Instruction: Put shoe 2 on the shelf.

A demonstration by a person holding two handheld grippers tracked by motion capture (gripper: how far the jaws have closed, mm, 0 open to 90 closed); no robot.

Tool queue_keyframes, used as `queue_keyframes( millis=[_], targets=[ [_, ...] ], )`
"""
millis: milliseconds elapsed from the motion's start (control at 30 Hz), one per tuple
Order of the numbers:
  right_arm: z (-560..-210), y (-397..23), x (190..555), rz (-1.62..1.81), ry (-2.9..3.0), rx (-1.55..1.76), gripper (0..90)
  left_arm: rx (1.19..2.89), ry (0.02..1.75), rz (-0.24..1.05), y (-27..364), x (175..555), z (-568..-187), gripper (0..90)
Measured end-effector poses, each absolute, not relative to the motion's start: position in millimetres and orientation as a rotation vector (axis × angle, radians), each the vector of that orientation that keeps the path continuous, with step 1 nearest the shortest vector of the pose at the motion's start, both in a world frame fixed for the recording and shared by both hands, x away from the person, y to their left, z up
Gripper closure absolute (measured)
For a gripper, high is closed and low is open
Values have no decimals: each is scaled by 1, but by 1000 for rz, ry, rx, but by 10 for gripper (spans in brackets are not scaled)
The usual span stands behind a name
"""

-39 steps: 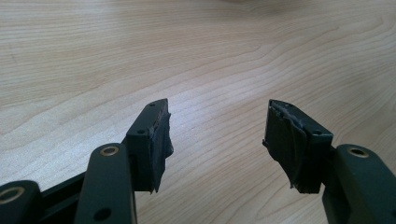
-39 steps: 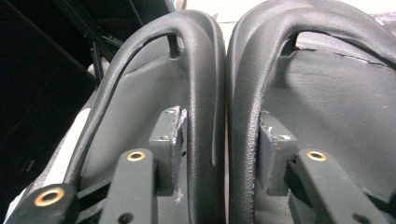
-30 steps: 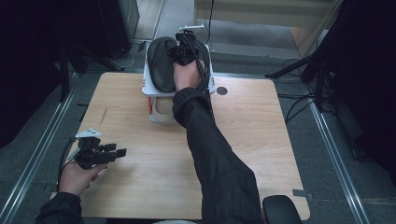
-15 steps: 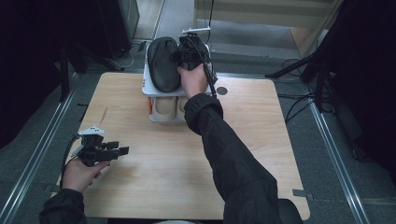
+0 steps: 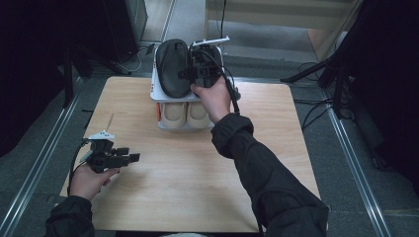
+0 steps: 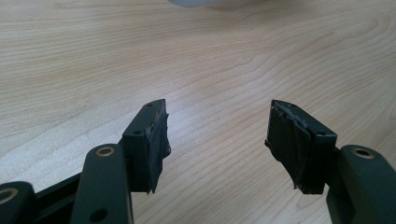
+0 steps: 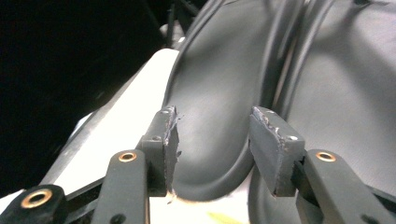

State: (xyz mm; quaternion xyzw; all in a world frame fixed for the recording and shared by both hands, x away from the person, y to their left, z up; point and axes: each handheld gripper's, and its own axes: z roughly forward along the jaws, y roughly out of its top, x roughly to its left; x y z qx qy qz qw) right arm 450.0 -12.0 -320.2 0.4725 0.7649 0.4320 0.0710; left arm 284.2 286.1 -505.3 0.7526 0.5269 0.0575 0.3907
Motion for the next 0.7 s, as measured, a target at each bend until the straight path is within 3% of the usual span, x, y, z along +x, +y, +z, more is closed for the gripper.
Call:
queue_keyframes(
  millis=[333, 700],
  targets=[
    [-322, -27, 416, 1371, 2353, 1340, 536, 1923, 1329, 146, 282, 290, -505, 385],
    [-347, -46, 383, 1459, 2405, 1310, 540, 1927, 1325, 161, 277, 294, -505, 385]
  ],
)
